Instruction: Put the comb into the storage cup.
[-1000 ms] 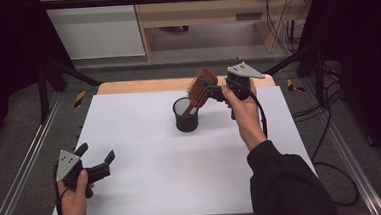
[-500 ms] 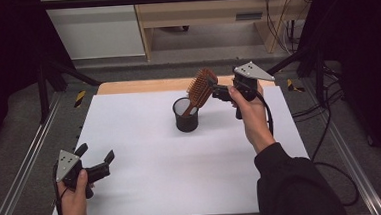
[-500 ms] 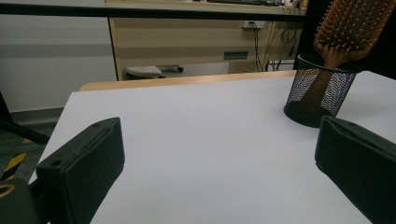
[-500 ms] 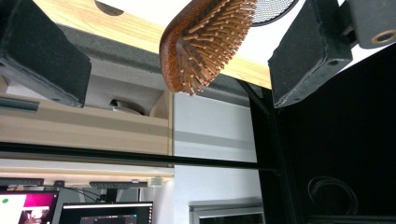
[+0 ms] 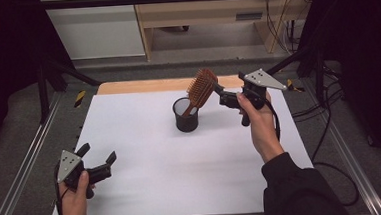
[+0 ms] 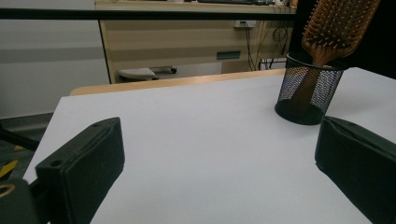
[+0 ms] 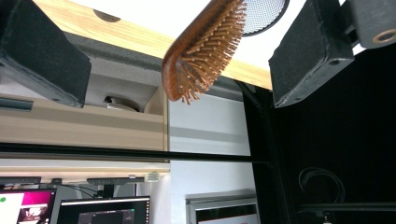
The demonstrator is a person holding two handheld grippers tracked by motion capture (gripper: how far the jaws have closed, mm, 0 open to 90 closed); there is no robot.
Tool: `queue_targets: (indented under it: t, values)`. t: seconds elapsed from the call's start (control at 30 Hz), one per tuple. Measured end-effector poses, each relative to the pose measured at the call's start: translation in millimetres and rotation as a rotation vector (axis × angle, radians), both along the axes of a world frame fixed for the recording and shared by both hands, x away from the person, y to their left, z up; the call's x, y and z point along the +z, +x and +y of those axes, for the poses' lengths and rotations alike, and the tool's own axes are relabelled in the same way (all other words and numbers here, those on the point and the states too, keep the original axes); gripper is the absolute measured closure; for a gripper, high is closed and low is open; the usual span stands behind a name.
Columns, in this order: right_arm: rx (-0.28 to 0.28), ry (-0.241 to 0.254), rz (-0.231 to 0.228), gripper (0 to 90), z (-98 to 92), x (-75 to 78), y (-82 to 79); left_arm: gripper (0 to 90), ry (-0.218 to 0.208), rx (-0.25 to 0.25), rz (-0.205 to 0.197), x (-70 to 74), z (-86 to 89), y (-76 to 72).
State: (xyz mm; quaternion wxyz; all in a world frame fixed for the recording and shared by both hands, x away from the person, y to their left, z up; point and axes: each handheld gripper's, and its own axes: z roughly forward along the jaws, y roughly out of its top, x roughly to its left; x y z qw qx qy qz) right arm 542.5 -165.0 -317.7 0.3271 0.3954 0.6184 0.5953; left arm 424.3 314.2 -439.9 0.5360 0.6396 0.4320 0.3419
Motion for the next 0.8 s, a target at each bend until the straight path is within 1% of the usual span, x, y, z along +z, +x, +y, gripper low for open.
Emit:
queue_targets:
  t: [0.07,0.17,0.37,0.4,0.6,0.7,0.73,0.8]
  values:
    - [-0.010,-0.002,0.000,5.3,-3.5,0.5,-1.5,1.8,0.000,-0.001,-0.003,0.2,0.2,-0.8]
    - [-0.024,0.012,0.005,5.2,-8.5,2.8,-3.8,1.8,-0.003,0.004,-0.004,0.7,1.7,-1.8]
    - [-0.016,0.026,-0.009,4.1,-21.1,5.5,-13.6,1.8,-0.008,0.013,-0.009,1.5,5.3,-2.6]
    - [-0.017,0.027,-0.014,4.0,-23.5,5.5,-15.4,1.9,-0.006,0.018,-0.012,1.7,6.3,-3.0]
    - [-0.035,0.032,-0.036,2.0,-39.1,5.3,-25.3,1.8,-0.025,0.012,-0.016,2.9,8.0,-4.4]
    - [-0.049,0.042,-0.040,2.0,-47.2,4.7,-29.5,1.8,-0.016,0.010,-0.021,3.5,7.1,-5.1]
    - [-0.051,0.041,-0.040,2.0,-49.9,4.4,-30.7,1.8,-0.017,0.002,-0.023,3.5,6.6,-5.3]
    - [-0.054,0.045,-0.038,2.0,-55.1,3.5,-33.1,1.8,0.002,-0.014,-0.043,3.1,6.3,-6.1]
